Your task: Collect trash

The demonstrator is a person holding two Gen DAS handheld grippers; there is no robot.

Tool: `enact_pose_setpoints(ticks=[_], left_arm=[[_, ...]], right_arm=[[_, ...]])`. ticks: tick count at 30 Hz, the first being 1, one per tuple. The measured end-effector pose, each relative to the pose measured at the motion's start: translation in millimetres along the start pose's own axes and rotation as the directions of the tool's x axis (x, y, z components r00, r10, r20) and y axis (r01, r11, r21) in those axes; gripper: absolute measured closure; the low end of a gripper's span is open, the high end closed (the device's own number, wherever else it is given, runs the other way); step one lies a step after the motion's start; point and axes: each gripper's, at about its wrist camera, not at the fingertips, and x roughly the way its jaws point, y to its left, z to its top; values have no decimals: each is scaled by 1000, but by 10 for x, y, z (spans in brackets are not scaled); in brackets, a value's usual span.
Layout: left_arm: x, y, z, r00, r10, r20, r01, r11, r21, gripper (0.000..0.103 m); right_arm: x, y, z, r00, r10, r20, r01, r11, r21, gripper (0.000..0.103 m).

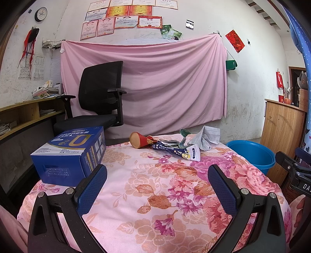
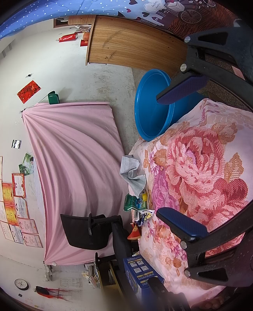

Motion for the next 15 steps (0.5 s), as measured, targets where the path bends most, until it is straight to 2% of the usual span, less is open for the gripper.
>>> enact_pose_setpoints(ticks=[15], left_arm=[[-3, -4, -3, 1000, 3, 1, -3, 1000, 1, 2]], right_arm=[[2, 28, -21, 1000, 4, -9, -4, 1000, -1, 0]])
